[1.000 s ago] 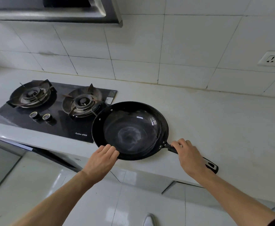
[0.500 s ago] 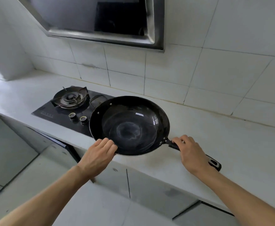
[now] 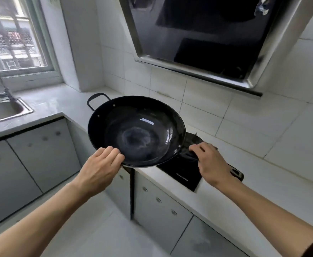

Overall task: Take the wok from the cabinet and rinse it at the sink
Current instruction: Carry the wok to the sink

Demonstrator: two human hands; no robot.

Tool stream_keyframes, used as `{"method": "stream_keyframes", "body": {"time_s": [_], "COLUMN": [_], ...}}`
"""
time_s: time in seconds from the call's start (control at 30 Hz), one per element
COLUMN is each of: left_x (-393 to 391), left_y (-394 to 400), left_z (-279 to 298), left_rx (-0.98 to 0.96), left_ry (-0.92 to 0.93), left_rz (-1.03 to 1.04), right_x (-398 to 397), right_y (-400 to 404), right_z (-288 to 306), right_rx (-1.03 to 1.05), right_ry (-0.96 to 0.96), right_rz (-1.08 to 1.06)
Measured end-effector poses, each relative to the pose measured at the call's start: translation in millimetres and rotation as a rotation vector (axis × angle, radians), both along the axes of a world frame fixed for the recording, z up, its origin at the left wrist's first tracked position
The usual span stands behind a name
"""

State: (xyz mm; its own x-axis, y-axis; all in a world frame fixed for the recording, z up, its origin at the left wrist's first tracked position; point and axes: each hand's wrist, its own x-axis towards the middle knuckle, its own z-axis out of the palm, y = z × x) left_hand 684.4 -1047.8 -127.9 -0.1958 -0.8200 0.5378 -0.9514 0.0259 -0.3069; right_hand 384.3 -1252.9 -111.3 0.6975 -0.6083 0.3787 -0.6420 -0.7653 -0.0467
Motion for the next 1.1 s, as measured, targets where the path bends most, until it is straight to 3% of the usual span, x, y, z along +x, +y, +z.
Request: {"method": "stream_keyframes", "body": {"time_s": [0.33,0.63,1.1], "left_x": [125,224,373], "left_y": [53,45,78], "left_z": [1,9,-32], "left_rx": [-0.036,0.022,-0.04], "left_ry": [-0.017,-0.015,0.072], "left_rz": [0.28,0.516,0.681], "right_x": [198,366,581], "right_y": [-27,-76,-71], "right_z": [0,-14,-19], "right_rx": [0.01,0.075,0.006], "right_ry": [-0.014,-0.025,0.127], "right_rz": [0.308,0.543,0.73]}}
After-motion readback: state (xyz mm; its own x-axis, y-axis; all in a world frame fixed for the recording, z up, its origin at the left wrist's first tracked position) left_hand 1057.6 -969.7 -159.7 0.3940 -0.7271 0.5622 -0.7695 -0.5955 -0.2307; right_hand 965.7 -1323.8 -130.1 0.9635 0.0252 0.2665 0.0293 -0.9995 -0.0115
